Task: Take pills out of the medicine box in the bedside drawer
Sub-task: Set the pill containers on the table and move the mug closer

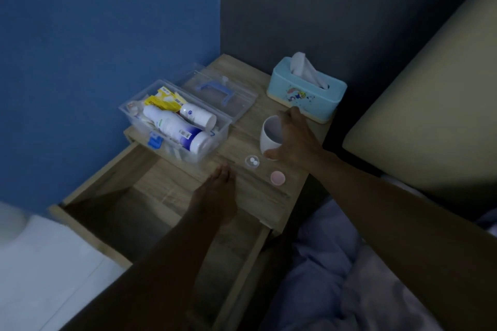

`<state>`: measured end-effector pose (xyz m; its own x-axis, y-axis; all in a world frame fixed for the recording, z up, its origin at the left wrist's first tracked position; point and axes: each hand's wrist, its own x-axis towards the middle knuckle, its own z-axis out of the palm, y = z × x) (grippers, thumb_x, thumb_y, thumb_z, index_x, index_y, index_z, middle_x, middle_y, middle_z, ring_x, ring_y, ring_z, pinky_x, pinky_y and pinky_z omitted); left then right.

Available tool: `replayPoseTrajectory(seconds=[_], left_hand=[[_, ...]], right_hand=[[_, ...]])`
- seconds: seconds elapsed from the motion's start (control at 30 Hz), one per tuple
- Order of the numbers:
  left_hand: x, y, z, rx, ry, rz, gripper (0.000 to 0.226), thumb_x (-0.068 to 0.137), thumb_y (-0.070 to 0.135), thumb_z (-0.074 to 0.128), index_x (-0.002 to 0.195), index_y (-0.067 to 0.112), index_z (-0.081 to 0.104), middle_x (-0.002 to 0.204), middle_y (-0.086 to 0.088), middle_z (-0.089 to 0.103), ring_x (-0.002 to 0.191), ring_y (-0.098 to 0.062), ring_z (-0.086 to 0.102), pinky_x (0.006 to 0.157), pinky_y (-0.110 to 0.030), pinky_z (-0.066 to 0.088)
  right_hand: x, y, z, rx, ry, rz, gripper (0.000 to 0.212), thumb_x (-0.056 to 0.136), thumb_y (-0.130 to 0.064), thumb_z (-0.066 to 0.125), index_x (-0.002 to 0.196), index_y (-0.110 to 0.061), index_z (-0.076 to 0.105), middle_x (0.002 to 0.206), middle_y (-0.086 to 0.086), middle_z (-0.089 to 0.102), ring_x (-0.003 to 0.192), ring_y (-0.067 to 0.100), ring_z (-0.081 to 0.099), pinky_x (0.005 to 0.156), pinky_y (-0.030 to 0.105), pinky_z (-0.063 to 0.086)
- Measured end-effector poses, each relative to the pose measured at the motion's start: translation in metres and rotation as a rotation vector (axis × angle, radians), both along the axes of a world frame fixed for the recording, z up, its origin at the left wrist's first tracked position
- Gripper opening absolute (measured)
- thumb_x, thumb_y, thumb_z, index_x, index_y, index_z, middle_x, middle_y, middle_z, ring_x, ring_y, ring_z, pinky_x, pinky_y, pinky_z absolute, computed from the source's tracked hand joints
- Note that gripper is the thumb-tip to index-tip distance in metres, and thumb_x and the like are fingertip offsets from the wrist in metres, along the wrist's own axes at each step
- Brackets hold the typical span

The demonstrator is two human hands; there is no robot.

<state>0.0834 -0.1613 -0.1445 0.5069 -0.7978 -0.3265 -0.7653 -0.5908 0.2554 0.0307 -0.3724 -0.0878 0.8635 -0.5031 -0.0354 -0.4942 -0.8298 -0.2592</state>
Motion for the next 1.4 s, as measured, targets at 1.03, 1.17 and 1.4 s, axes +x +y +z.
replayPoseTrajectory(seconds=[1.03,1.17,1.4], left_hand=[[0.116,0.091,0.022,-0.407,-0.054,0.431,0.085,0.086,-0.001,0.052,0.156,0.022,0.009,0.165,0.003,0.004,0.151,-0.017,0.01,0.117,-0.033,0.022],[0.116,0.085,0.018,-0.406,-0.069,0.438,0.088,0.083,-0.006,0.051,0.156,0.021,0.01,0.165,0.003,0.004,0.151,-0.015,0.008,0.118,-0.034,0.021],[0.123,0.084,0.018,-0.325,-0.09,0.409,0.091,0.082,-0.005,0.054,0.156,0.022,0.008,0.165,0.004,0.001,0.151,-0.016,0.002,0.117,-0.038,0.02]], right_hand=[[0.147,0.078,0.002,0.826,-0.386,-0.791,0.05,0.102,-0.017,0.047,0.148,-0.003,0.033,0.15,0.02,0.041,0.139,0.034,0.042,0.108,0.037,0.038],[0.147,0.074,0.009,1.128,-0.806,-0.844,0.053,0.099,-0.023,0.052,0.147,-0.006,0.037,0.148,0.016,0.047,0.132,0.031,0.051,0.104,0.037,0.045],[0.12,0.094,0.027,0.979,-0.986,-0.442,0.085,0.088,-0.046,0.067,0.155,-0.02,0.021,0.159,0.007,0.029,0.14,0.021,0.04,0.094,0.025,0.042]])
